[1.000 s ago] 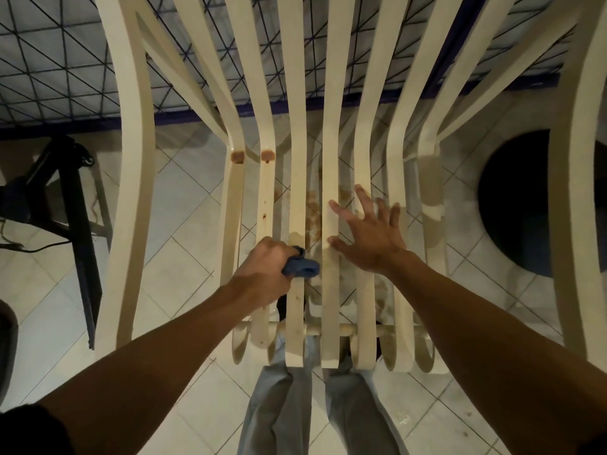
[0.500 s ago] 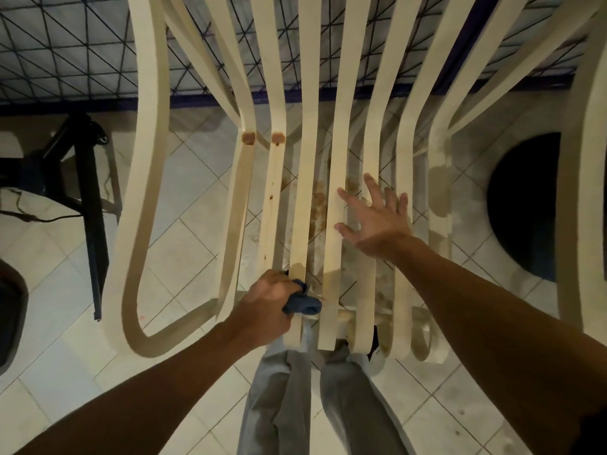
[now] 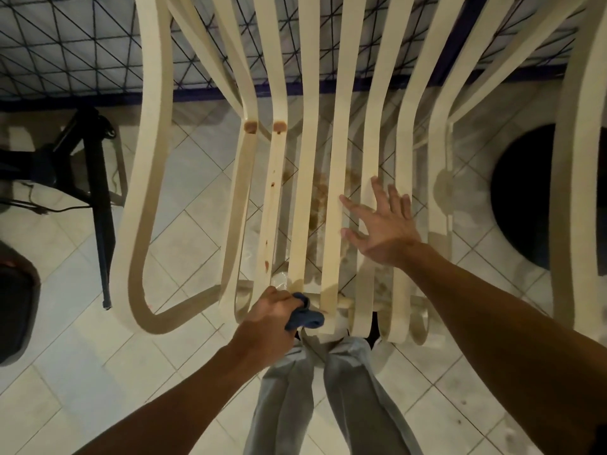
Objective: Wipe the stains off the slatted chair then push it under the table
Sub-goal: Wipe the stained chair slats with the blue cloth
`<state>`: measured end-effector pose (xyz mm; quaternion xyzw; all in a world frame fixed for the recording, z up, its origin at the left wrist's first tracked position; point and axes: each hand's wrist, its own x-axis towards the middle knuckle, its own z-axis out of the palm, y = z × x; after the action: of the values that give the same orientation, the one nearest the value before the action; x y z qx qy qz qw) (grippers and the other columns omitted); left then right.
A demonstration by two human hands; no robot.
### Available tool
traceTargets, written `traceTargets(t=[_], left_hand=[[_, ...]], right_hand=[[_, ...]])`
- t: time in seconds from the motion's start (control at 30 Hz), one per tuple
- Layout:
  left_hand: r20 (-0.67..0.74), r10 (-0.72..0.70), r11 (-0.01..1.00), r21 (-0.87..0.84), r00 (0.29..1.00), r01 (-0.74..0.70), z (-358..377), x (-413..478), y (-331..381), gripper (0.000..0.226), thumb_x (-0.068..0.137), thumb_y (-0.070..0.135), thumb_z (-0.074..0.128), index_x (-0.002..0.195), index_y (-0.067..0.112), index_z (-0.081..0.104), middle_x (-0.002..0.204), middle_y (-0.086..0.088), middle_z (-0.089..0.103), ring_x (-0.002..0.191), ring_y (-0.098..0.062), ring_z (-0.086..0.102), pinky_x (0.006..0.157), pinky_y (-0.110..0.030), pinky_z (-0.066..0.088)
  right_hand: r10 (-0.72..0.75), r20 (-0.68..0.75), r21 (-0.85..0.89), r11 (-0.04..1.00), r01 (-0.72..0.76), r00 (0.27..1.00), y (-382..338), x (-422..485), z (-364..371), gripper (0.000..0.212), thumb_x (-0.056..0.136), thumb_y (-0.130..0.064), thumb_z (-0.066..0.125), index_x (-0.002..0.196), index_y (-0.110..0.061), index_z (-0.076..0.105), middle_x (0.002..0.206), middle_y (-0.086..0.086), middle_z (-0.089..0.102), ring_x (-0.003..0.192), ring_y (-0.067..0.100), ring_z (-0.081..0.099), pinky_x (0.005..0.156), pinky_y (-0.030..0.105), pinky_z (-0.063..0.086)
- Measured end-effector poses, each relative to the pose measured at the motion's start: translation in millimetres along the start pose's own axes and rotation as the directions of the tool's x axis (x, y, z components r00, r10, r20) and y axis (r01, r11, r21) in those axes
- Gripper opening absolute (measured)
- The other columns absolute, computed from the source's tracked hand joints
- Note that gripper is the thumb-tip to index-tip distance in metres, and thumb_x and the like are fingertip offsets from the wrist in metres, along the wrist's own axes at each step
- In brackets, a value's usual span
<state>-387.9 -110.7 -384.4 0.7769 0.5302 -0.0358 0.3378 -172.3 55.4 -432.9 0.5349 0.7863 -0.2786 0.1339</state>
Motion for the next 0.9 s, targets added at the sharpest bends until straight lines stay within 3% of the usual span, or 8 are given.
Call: traceTargets(t=[0.13, 0.23, 0.33, 0.47, 0.57, 0.67, 0.77, 0.9], left_hand=[[-0.083, -0.254, 0.949, -0.211, 0.964, 0.232, -14.1, 7.4, 7.9, 0.025, 0.086, 0.009, 0.06, 0.101, 0.025, 0.071, 0.091, 0.001, 0.066, 0.09, -0.017, 0.057, 0.071, -0.022, 0.048], [-0.167, -0.221, 0.933, -0.323, 0.961, 0.159, -30.1, 27.3, 16.1, 0.028, 0.079, -0.001, 0.068, 0.101, 0.014, 0.075, 0.089, -0.005, 0.071, 0.083, -0.015, 0.059, 0.076, -0.003, 0.037], [-0.228, -0.229, 0.945, -0.285, 0.946, 0.161, -28.5, 60.9, 12.1, 0.027, 0.082, 0.001, 0.066, 0.108, 0.005, 0.07, 0.101, -0.01, 0.07, 0.095, -0.026, 0.057, 0.078, -0.016, 0.036], [-0.203, -0.209, 0.967, -0.189, 0.957, 0.171, -16.7, 89.3, 11.9, 0.028, 0.08, 0.002, 0.067, 0.107, 0.01, 0.069, 0.102, -0.008, 0.067, 0.096, -0.028, 0.054, 0.085, -0.036, 0.044], [-0.163, -0.196, 0.971, -0.167, 0.967, 0.169, -6.0, 80.4, 13.7, 0.024, 0.078, -0.002, 0.063, 0.097, 0.012, 0.068, 0.092, -0.004, 0.064, 0.087, -0.024, 0.052, 0.075, -0.03, 0.041], [-0.125, -0.089, 0.984, -0.165, 0.988, 0.067, -7.8, 60.4, 22.5, 0.02, 0.072, -0.008, 0.063, 0.079, 0.01, 0.066, 0.071, -0.006, 0.061, 0.064, -0.017, 0.045, 0.061, -0.029, 0.04], [-0.097, 0.003, 0.975, -0.219, 0.995, -0.025, -18.1, 53.3, 31.2, 0.028, 0.065, -0.01, 0.065, 0.078, 0.013, 0.072, 0.063, -0.005, 0.062, 0.054, -0.018, 0.053, 0.047, -0.024, 0.045], [-0.011, -0.361, 0.833, -0.454, 0.933, 0.317, -27.9, 73.6, 39.1, 0.018, 0.082, 0.007, 0.066, 0.098, 0.009, 0.074, 0.087, -0.008, 0.072, 0.082, -0.019, 0.066, 0.072, -0.025, 0.052]], right_hand=[[0.026, -0.108, 0.095, 0.995, -0.016, 0.994, 3.4, -11.2, 0.1, 0.059, 0.098, -0.05, 0.041, 0.15, -0.05, 0.012, 0.162, 0.003, -0.021, 0.148, 0.03, -0.021, 0.117, 0.047, -0.012], [0.141, -0.149, 0.13, 0.984, -0.122, 0.979, 15.3, -23.2, 0.3, 0.059, 0.1, -0.046, 0.04, 0.151, -0.048, 0.012, 0.162, 0.002, -0.02, 0.148, 0.031, -0.018, 0.117, 0.048, -0.009], [0.192, -0.118, 0.139, 0.975, -0.176, 0.974, 25.2, -31.9, 2.7, 0.056, 0.1, -0.045, 0.04, 0.151, -0.046, 0.018, 0.164, 0.002, -0.013, 0.149, 0.03, -0.016, 0.12, 0.049, -0.005], [0.113, -0.166, 0.095, 0.991, -0.098, 0.98, 37.0, -35.7, 11.2, 0.048, 0.101, -0.036, 0.032, 0.148, -0.05, 0.025, 0.164, 0.004, -0.009, 0.149, 0.033, -0.012, 0.118, 0.049, -0.003], [0.11, -0.186, 0.104, 0.99, -0.092, 0.976, 39.6, -37.2, 17.0, 0.046, 0.103, -0.035, 0.025, 0.147, -0.049, 0.027, 0.165, 0.005, -0.003, 0.149, 0.035, -0.009, 0.118, 0.049, -0.001], [0.108, -0.22, 0.08, 0.992, -0.092, 0.969, 35.2, -38.1, 19.1, 0.05, 0.104, -0.023, 0.032, 0.149, -0.044, 0.028, 0.164, 0.011, 0.001, 0.149, 0.039, -0.004, 0.118, 0.049, -0.002], [0.108, -0.223, 0.077, 0.993, -0.093, 0.969, 34.0, -38.0, 16.7, 0.058, 0.101, -0.012, 0.037, 0.149, -0.043, 0.028, 0.164, 0.012, 0.001, 0.149, 0.04, -0.002, 0.116, 0.047, -0.004], [0.116, -0.201, 0.061, 0.993, -0.106, 0.973, 35.1, -35.0, 18.2, 0.075, 0.095, 0.0, 0.041, 0.15, -0.047, 0.022, 0.164, 0.009, -0.004, 0.149, 0.038, -0.006, 0.116, 0.044, -0.007]])
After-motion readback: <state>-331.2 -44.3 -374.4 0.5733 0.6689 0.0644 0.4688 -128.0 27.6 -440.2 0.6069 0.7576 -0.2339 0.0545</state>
